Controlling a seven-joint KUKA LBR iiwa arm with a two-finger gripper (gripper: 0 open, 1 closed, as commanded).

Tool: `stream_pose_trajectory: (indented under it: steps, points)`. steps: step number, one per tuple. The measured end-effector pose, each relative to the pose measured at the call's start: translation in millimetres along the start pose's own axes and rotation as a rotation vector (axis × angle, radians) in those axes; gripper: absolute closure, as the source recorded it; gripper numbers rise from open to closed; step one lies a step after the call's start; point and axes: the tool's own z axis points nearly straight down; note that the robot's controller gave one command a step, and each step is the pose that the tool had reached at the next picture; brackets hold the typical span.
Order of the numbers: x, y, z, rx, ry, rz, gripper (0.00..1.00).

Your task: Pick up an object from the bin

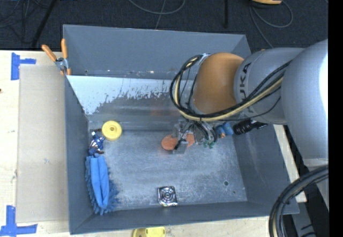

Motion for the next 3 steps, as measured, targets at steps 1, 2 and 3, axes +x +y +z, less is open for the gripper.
stream_pose_trajectory:
  steps: [1, 2, 3]
  points:
    - [0.0, 0.0, 0.0, 0.0, 0.0, -0.001, 1.0]
    - [0.0, 0.0, 0.0, 0.0, 0.0, -0.001, 1.0]
    - [0.0, 0.0, 0.0, 0.0, 0.0, -0.001, 1.0]
